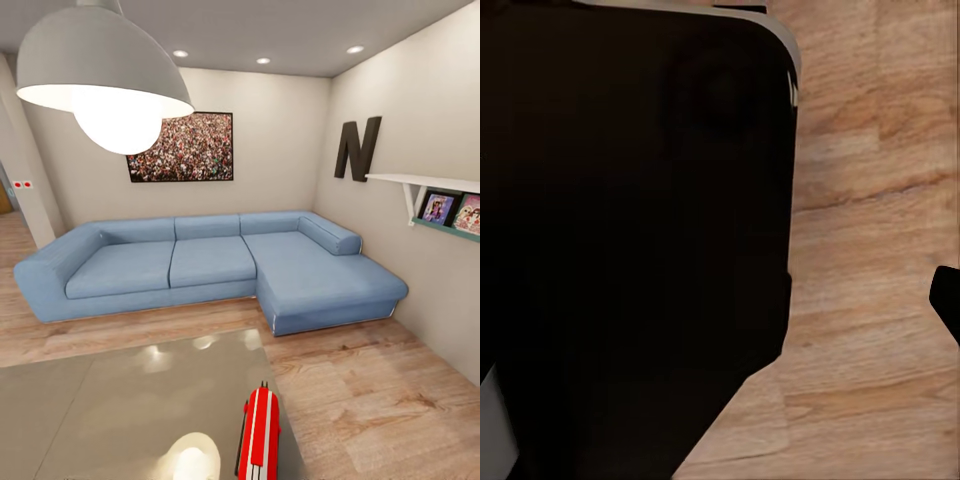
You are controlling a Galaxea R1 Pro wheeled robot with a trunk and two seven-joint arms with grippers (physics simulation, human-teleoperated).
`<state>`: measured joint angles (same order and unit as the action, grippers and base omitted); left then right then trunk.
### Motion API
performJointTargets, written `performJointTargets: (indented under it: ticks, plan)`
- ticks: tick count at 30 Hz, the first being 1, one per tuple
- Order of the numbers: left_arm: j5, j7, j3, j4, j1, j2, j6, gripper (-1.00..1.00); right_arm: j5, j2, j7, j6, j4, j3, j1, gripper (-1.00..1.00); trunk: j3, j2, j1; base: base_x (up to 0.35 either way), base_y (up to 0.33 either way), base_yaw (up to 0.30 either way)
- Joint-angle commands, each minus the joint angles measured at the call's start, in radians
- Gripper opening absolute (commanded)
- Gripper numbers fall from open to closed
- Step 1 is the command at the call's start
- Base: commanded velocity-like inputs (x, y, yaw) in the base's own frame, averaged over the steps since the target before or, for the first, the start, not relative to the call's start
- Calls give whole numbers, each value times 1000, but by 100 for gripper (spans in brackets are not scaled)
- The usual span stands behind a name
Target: Turn on the radio receiver that's on the table in the living room.
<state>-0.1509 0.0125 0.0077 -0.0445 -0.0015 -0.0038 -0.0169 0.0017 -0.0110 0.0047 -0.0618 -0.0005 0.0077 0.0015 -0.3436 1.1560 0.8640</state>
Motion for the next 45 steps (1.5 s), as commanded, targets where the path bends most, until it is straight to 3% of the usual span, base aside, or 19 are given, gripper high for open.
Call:
performJointTargets:
  ticks: [1,45]
  plan:
    - [0,0,0,0,0,0,0,100,0,0,0,-2,0,0,0,100,-1,0,0,0,0,0]
    - [-1,-8,2,0,0,1,-2,100,-3,-1,0,-7,1,0,0,100,-73,0,0,0,0,0]
